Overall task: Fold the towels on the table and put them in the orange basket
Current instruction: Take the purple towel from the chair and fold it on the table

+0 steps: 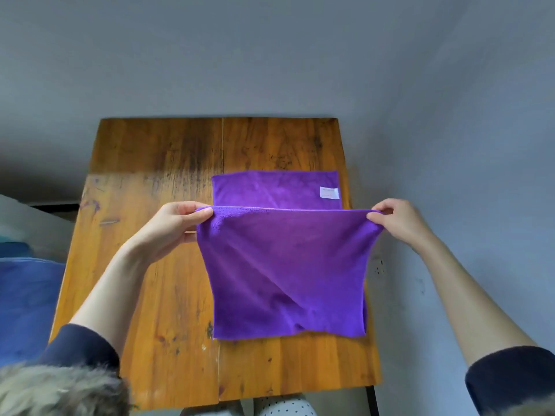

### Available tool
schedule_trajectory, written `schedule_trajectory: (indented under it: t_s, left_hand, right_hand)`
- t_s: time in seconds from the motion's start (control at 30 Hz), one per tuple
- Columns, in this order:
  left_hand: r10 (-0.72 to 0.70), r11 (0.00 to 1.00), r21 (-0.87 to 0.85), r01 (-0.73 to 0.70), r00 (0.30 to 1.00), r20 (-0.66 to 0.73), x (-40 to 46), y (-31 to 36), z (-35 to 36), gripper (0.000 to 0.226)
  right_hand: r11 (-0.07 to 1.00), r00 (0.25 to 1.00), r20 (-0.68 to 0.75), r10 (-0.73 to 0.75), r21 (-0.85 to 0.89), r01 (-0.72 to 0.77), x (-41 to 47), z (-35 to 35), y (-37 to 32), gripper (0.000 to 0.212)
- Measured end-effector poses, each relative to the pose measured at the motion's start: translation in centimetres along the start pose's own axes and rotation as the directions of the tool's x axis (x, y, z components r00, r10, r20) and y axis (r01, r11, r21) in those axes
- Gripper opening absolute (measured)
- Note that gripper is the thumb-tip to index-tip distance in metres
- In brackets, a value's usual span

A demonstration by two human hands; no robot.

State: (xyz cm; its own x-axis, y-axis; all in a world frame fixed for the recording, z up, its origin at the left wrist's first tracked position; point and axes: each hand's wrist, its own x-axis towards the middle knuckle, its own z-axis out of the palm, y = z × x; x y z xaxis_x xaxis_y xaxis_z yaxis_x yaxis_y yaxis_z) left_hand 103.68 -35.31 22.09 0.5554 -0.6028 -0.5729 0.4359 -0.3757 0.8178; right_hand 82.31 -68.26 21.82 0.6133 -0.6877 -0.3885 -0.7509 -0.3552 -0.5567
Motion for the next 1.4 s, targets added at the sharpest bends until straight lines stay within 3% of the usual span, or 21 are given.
schedule_trajectory:
  t_s: [0.23,0.4,0.6,0.8,0.93,1.07,1.2,1.3,1.4]
  left_hand:
    - [0.201,0.964,0.233,-0.126,0.920,-0.337,5.7,1.9,0.1,0.009]
    - [0.273,0.873,0.487,-0.023,0.850,-0.450,11.4,0.3,-0.9,0.009]
    - [0.379,0.708,0.705,0.037,0.823,-0.423,17.2,-2.5,-1.7,0.012]
    - [0.458,0.629,0.778,-0.002,0.809,-0.368,19.5,-3.8,-1.6,0.011]
    - [0.511,0.577,0.816,-0.040,0.797,-0.322,19.8,-4.5,-1.0,0.007]
    - [0.478,0.595,0.803,-0.017,0.812,-0.336,20.0,-4.5,-0.9,0.005]
    - [0.442,0.538,0.843,-0.008,0.854,-0.274,20.1,-4.0,-1.3,0.008]
    - [0.382,0.617,0.787,0.022,0.865,-0.324,19.5,-3.7,-1.9,0.005]
    - [0.312,0.646,0.763,0.029,0.902,-0.298,18.3,-3.4,-2.7,0.005]
  right_hand:
    - [0.989,0.981,-0.151,-0.120,-0.099,0.106,7.0,0.5,-3.1,0.011]
    - [0.979,0.981,-0.108,-0.160,-0.146,0.143,12.5,3.6,-2.2,0.013]
    - [0.971,0.975,-0.108,-0.194,-0.165,0.175,16.8,7.9,-0.8,0.012]
    - [0.943,0.962,-0.013,-0.273,-0.203,0.265,18.1,9.2,-0.4,0.010]
    - [0.956,0.971,0.008,-0.238,-0.171,0.236,18.3,9.4,-0.7,0.008]
    - [0.988,0.990,0.014,-0.141,-0.062,0.142,18.4,9.6,-0.6,0.008]
    - [0.989,0.998,-0.060,0.008,0.150,0.001,18.4,9.3,-0.6,0.008]
    - [0.946,0.994,-0.068,0.087,0.319,-0.061,17.9,9.0,-0.7,0.008]
    - [0.929,0.992,-0.072,0.103,0.362,-0.071,16.7,8.2,-0.6,0.009]
